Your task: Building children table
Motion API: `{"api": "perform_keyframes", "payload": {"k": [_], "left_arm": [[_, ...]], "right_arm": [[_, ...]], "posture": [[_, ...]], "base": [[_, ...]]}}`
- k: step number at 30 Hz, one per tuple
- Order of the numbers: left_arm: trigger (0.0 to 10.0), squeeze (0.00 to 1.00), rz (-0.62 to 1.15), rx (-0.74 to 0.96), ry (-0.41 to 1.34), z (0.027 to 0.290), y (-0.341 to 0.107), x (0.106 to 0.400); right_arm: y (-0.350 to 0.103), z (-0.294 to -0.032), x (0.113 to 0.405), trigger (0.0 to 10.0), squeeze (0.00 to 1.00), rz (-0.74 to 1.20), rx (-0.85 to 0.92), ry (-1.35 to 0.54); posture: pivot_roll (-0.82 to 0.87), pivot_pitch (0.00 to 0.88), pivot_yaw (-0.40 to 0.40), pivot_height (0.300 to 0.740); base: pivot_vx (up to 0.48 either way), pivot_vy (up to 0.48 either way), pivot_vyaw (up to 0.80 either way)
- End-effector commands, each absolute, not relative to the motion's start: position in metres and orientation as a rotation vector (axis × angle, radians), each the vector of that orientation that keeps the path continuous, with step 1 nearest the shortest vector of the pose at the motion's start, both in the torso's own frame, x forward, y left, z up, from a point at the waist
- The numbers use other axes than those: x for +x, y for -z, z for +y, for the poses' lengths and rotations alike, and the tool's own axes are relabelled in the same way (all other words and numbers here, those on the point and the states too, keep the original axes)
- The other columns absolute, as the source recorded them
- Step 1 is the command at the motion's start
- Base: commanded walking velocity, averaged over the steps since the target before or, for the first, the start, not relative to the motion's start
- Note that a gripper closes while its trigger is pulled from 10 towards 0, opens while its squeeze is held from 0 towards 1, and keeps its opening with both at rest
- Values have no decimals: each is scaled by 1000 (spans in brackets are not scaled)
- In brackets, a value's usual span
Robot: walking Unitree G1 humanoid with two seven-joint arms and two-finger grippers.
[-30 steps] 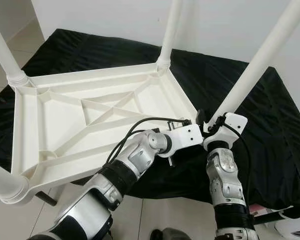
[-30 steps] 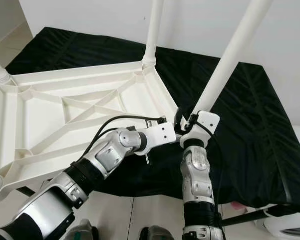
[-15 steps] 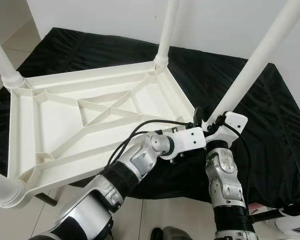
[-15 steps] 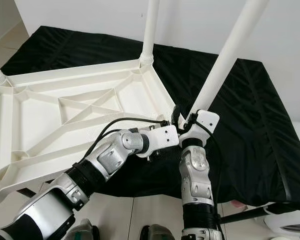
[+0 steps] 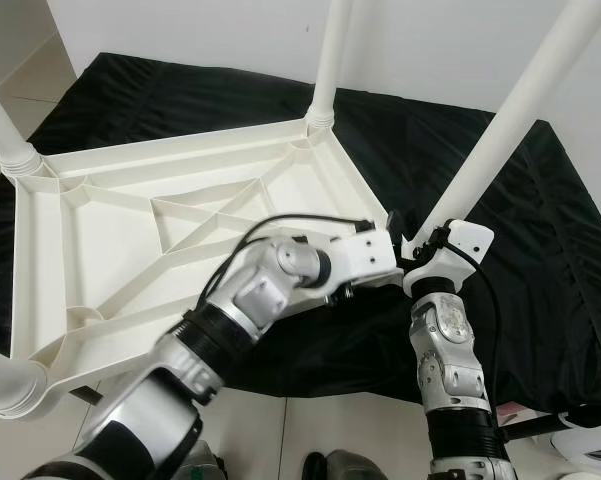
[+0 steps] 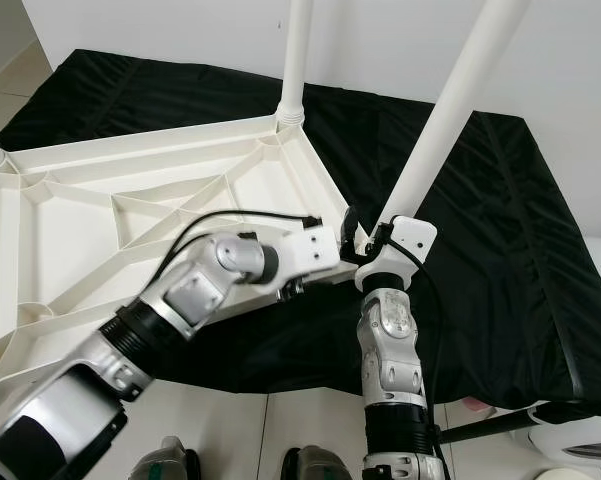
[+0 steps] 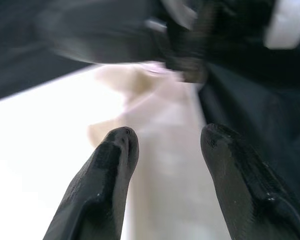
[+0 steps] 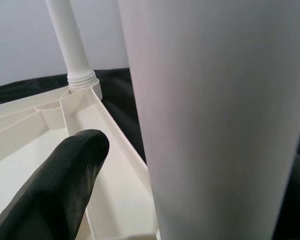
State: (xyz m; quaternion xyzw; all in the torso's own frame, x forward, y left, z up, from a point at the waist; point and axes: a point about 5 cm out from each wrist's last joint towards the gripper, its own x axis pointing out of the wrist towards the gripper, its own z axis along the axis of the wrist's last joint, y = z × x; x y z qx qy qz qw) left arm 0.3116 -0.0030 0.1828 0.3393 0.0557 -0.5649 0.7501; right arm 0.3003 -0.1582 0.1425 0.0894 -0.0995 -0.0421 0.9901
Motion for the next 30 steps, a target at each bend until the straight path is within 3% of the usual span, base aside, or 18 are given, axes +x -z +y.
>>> {"api": "perform_keyframes", "payload": {"k": [1, 7, 10, 13, 16, 18, 26, 30], "left_arm": [[10000, 0, 109, 726, 1253, -2, -191, 311], [10000, 0, 71, 641, 1200, 13, -207, 319], [10000, 0, 46, 503, 1012, 25, -213, 336], [10000, 0, 46, 467, 957, 28, -214, 340], [10000, 0, -53, 219, 632, 48, -231, 357], [10000, 0, -93, 133, 535, 58, -235, 357], [10000, 0, -195, 132, 387, 76, -238, 353], [10000, 0, -161, 91, 355, 83, -220, 356]], "right_arm": [[-141, -159, 302, 10000, 0, -194, 175, 87], [-141, -160, 307, 10000, 0, -201, 151, 85], [-140, -161, 309, 10000, 0, -198, 149, 79], [-140, -162, 309, 10000, 0, -197, 148, 79], [-137, -166, 310, 10000, 0, -186, 148, 73], [-137, -167, 313, 10000, 0, -186, 134, 61], [-137, -170, 316, 10000, 0, -187, 100, 31], [-136, -172, 317, 10000, 0, -187, 81, 34]], "posture": [[14, 30, -64, 740], [18, 36, -61, 740], [20, 48, -62, 740], [20, 48, -62, 740], [13, 74, -64, 740], [14, 78, -63, 740], [12, 81, -57, 740], [10, 91, -64, 740]], "base": [[0, 0, 0], [0, 0, 0], [0, 0, 0], [0, 0, 0], [0, 0, 0], [0, 0, 0], [0, 0, 0], [0, 0, 0]]}}
